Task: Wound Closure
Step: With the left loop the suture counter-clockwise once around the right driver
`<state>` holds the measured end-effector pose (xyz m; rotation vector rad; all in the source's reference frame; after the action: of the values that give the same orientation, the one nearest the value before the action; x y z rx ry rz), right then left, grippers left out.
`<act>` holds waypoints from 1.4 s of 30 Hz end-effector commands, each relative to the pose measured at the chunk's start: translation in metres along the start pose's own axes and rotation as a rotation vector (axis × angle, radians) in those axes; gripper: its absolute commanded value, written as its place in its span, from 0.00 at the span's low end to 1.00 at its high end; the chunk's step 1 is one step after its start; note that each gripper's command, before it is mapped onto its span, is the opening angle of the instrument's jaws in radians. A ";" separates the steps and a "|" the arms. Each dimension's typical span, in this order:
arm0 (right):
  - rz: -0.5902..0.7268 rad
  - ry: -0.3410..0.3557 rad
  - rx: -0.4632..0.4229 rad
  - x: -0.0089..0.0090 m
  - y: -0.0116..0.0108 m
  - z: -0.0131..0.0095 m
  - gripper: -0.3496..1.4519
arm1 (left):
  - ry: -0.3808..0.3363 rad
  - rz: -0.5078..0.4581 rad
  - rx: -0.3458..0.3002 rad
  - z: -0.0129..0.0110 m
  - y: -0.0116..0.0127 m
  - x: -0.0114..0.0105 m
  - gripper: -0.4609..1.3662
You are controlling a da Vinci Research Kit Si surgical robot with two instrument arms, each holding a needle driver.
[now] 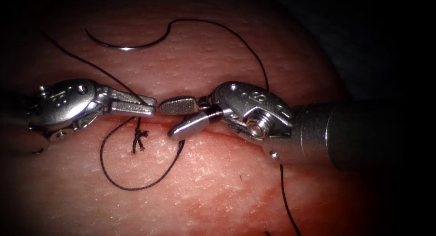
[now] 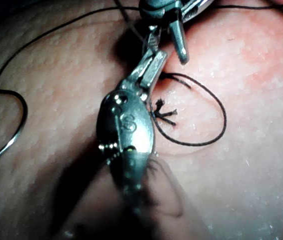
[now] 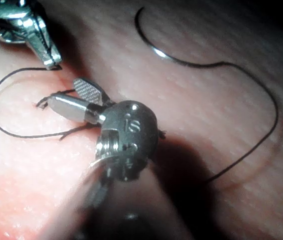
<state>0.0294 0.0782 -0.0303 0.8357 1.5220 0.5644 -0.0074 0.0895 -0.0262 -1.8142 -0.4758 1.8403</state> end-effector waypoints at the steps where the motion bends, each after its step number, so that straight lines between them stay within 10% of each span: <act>1: -0.005 0.002 -0.011 0.0001 0.0000 0.0000 0.30 | 0.000 0.000 -0.001 0.0000 0.0001 0.0001 0.06; 9: -0.073 0.007 -0.072 0.0014 0.0004 -0.0002 0.26 | 0.009 -0.022 -0.024 0.0004 0.0018 0.0012 0.06; 15: -0.158 -0.034 -0.159 0.0015 0.0005 -0.0002 0.00 | 0.020 -0.017 -0.029 0.0023 0.0029 0.0039 0.06; 42: -0.362 0.084 -0.178 -0.0001 -0.0013 0.0064 0.00 | 0.074 0.058 -0.068 0.0088 -0.0026 0.0063 0.06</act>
<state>0.0355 0.0763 -0.0321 0.3943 1.6300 0.4572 -0.0158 0.0963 -0.0293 -1.9524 -0.4620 1.8104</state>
